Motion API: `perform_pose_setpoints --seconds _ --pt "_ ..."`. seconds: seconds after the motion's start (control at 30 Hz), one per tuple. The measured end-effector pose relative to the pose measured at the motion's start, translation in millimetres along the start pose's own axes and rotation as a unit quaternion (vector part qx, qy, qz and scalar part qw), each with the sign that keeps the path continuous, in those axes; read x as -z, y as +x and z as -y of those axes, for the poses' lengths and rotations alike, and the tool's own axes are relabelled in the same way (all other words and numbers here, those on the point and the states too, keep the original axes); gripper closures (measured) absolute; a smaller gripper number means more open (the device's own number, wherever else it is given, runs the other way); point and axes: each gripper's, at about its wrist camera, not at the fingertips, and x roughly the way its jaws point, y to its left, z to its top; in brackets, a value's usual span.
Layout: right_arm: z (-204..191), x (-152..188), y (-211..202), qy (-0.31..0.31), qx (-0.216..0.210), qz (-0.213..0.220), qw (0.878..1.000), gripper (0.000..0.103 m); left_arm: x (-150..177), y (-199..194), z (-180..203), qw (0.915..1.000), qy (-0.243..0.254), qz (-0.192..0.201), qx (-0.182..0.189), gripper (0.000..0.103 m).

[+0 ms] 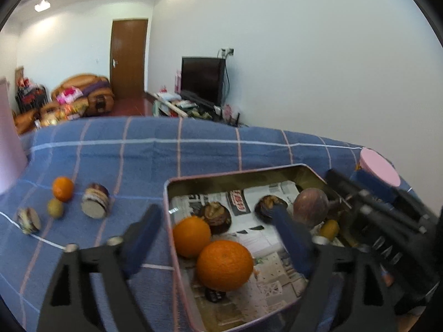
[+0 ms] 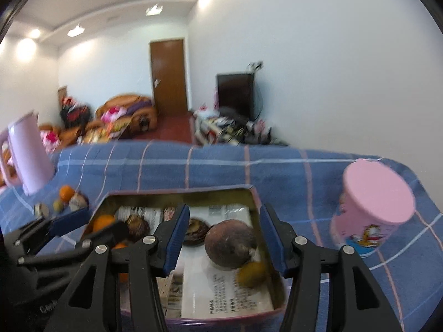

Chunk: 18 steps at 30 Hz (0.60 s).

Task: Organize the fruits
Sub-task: 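Lift both open tools out of the tin and back toward the remaining items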

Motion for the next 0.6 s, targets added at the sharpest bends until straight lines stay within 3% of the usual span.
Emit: perform_pose_setpoints --seconds 0.03,0.1,0.2,0.37,0.43,0.6 --pt "3 -1 -4 0.008 0.009 0.012 1.000 0.041 -1 -3 -1 0.9999 0.001 0.009 -0.007 0.000" --pt "9 -2 -10 0.026 0.017 0.035 0.999 0.032 -3 -6 -4 0.9997 -0.007 0.021 -0.010 0.000" --pt "12 -1 -19 0.035 0.031 0.065 0.997 0.031 -6 -12 -9 0.9991 -0.014 0.036 -0.018 0.000" --pt "8 1 -32 0.033 0.061 0.118 0.991 0.029 -7 -19 -14 0.9956 -0.012 0.069 -0.062 0.000" --pt "9 2 -36 0.038 0.070 0.131 0.988 0.024 -7 -19 -13 0.9929 0.000 0.080 -0.087 0.000" --pt "14 4 -43 0.045 0.080 0.145 0.985 0.023 -4 -19 -10 0.9882 0.025 0.095 -0.117 0.000"
